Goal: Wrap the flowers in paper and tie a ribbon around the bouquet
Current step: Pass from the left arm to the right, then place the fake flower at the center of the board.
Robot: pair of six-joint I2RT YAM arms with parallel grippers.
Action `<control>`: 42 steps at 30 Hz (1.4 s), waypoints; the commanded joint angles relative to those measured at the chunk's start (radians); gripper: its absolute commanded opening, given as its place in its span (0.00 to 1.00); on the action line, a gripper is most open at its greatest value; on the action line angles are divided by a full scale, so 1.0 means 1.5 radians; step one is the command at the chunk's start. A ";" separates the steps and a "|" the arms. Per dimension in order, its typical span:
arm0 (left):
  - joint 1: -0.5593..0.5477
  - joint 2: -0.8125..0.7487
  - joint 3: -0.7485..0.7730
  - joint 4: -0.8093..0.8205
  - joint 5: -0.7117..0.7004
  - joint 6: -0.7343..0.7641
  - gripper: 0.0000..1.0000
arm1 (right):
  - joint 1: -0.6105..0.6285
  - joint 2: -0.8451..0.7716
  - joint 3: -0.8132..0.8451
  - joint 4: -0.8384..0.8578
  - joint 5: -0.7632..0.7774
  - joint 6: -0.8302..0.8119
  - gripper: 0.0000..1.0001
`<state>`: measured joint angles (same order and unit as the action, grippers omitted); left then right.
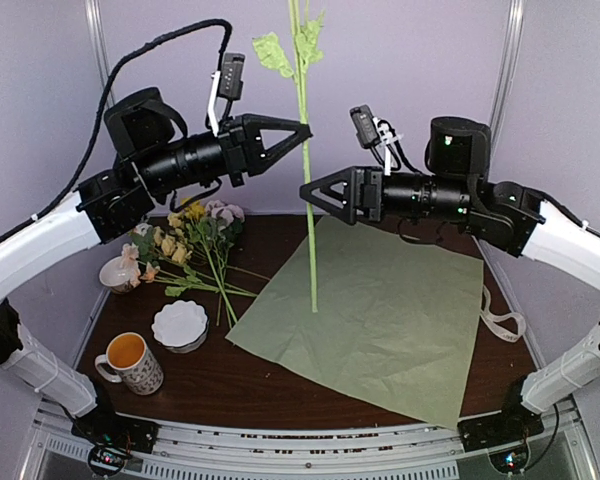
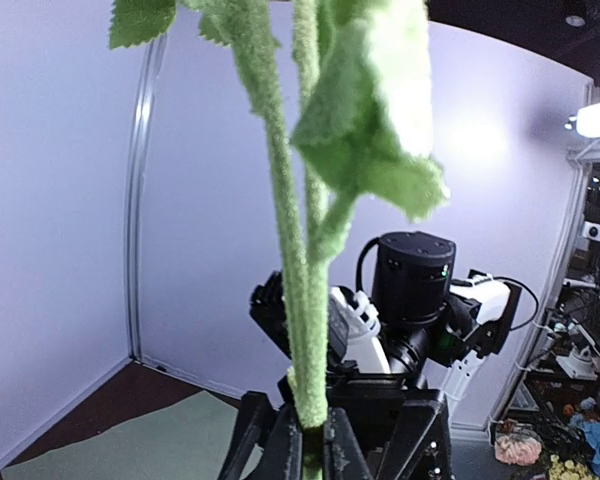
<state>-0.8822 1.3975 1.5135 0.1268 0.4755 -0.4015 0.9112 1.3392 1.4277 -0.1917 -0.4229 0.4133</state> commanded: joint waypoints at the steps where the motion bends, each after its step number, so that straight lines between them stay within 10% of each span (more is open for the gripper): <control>1: -0.026 0.017 0.018 0.037 0.017 0.036 0.00 | 0.008 0.009 0.008 0.037 -0.016 -0.009 0.74; 5: -0.029 0.035 0.016 0.035 0.003 0.023 0.00 | 0.009 0.003 -0.017 0.089 -0.040 0.013 0.45; 8: -0.030 0.047 0.022 0.035 0.007 0.012 0.00 | 0.007 -0.001 -0.021 0.059 0.000 0.007 0.02; 10: -0.030 0.044 0.023 0.011 -0.027 0.015 0.00 | -0.006 -0.007 -0.032 0.035 0.033 0.020 0.00; 13: -0.029 0.037 0.058 -0.132 -0.266 0.029 0.81 | -0.062 0.006 -0.030 -0.071 0.070 0.049 0.00; 15: -0.022 0.050 0.104 -0.271 -0.469 0.039 0.94 | -0.120 0.052 -0.006 -0.208 0.095 0.063 0.00; 18: 0.027 0.064 0.115 -0.373 -0.543 0.038 0.96 | -0.161 0.148 0.025 -0.397 0.201 0.041 0.00; 29: 0.238 0.080 -0.052 -0.447 -0.520 -0.026 0.81 | -0.219 0.355 0.016 -0.391 0.281 0.059 0.00; 34: 0.341 0.174 -0.054 -0.454 -0.420 -0.046 0.66 | -0.219 0.381 0.019 -0.401 0.321 0.072 0.43; 42: 0.389 0.357 0.053 -0.470 -0.334 -0.017 0.60 | -0.193 0.319 0.022 -0.450 0.422 0.058 0.55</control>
<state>-0.3077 1.8465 1.4860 -0.5674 -0.1398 -0.4503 0.5968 1.8973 1.4345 -0.8188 0.1024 0.5041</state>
